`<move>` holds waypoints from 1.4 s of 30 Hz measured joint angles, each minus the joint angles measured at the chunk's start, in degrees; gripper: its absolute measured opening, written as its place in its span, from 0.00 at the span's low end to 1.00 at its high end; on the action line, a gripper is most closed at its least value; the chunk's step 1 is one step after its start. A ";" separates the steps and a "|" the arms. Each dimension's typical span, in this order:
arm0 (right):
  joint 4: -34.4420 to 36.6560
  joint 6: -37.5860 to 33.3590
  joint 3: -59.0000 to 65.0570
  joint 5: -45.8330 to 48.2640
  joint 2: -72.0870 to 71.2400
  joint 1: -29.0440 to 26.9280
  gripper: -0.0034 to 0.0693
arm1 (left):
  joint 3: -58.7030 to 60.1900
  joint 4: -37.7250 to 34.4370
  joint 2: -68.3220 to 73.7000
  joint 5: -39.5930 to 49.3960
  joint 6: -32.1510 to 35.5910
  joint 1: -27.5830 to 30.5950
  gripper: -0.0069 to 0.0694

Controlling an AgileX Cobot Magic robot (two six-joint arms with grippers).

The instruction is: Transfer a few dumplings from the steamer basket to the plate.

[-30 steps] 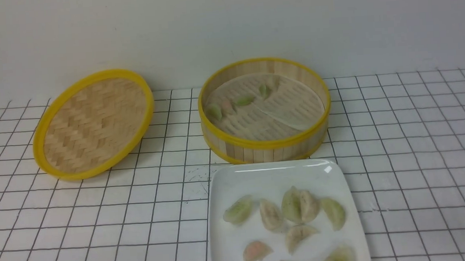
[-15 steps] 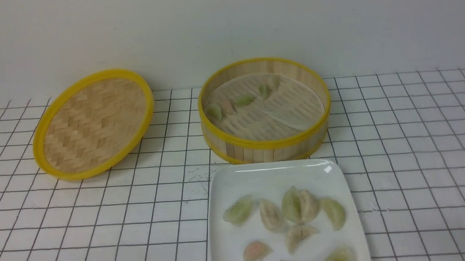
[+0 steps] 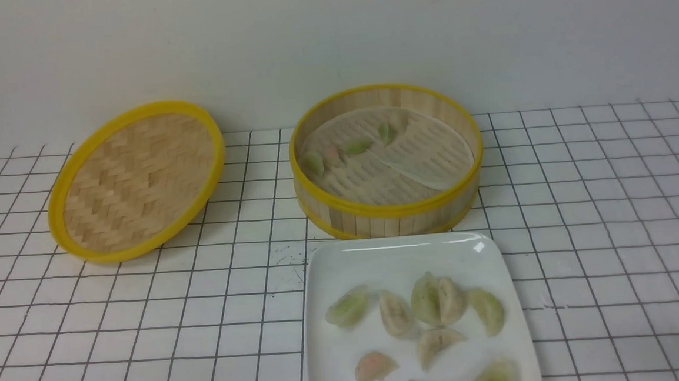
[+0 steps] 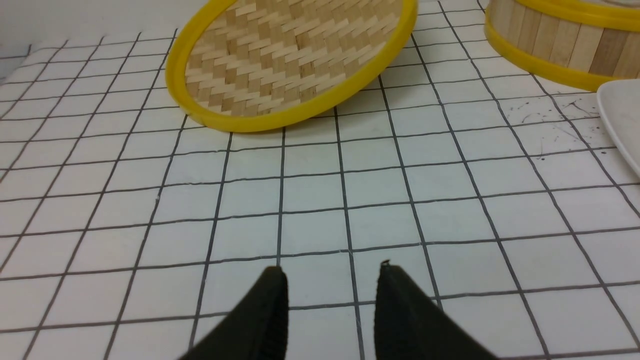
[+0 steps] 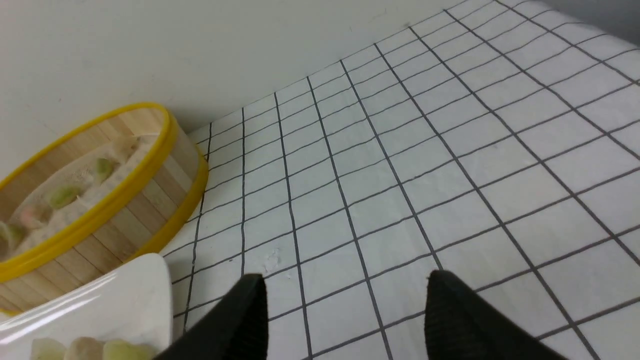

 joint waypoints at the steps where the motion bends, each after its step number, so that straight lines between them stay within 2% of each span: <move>1: 0.00 0.00 0.00 0.22 0.00 0.00 0.58 | 0.00 0.00 0.00 0.00 0.00 0.00 0.39; 9: -10.81 -9.60 0.00 1.53 0.00 0.00 0.58 | 0.00 0.00 0.00 0.00 0.00 0.00 0.39; 16: -15.61 -12.71 -0.14 4.62 -4.10 1.24 0.58 | 0.00 0.00 0.00 0.00 0.00 0.00 0.39; 27: -12.57 -8.07 -0.25 4.98 -7.85 2.87 0.58 | 0.00 0.00 0.00 0.00 0.00 0.00 0.39; 34: -12.33 -8.14 -0.25 5.10 -7.91 6.34 0.58 | 0.00 0.00 0.00 0.00 0.00 0.00 0.39; 42: -12.22 -9.02 -0.25 5.10 -7.91 6.39 0.58 | 0.00 0.00 0.00 0.00 0.00 0.00 0.39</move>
